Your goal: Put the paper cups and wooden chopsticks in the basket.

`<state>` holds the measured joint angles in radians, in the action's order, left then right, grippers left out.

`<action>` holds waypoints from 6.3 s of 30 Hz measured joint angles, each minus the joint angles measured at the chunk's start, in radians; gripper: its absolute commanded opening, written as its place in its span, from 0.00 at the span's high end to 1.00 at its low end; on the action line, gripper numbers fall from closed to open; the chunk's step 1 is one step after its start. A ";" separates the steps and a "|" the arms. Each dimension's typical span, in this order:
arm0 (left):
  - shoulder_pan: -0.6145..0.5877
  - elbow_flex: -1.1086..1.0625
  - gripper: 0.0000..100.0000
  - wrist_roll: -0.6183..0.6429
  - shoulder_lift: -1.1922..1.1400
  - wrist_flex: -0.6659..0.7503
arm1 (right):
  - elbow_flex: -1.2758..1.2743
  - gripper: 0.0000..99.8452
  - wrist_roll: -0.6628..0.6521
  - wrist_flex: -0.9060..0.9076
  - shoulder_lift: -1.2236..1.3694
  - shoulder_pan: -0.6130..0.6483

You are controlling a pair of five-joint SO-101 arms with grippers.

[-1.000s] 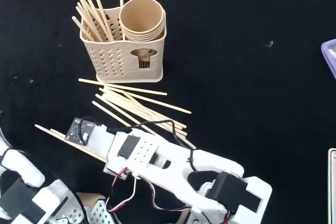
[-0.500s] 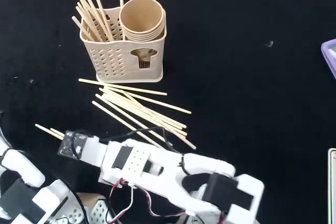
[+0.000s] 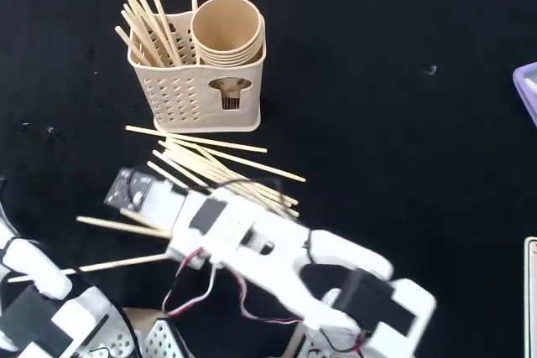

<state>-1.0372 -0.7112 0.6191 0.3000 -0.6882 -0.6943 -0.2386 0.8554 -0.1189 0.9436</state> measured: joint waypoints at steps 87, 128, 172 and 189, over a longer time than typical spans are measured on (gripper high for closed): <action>0.000 0.000 0.76 0.000 0.000 0.000 | -0.020 0.87 -0.281 -0.012 0.120 -0.158; 0.000 0.000 0.76 0.000 0.000 0.000 | -0.044 0.87 -0.133 -0.146 -0.040 0.086; -0.143 0.000 0.76 0.107 0.000 0.000 | 0.239 0.99 -0.106 -0.080 0.325 0.204; 0.031 0.000 0.76 -0.029 0.000 -0.043 | -0.170 0.99 -0.052 -0.032 -0.302 -0.098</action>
<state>-1.0065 -0.7112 0.5900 0.3000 -0.7311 -0.8646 -0.2908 0.8232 -0.4212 0.8454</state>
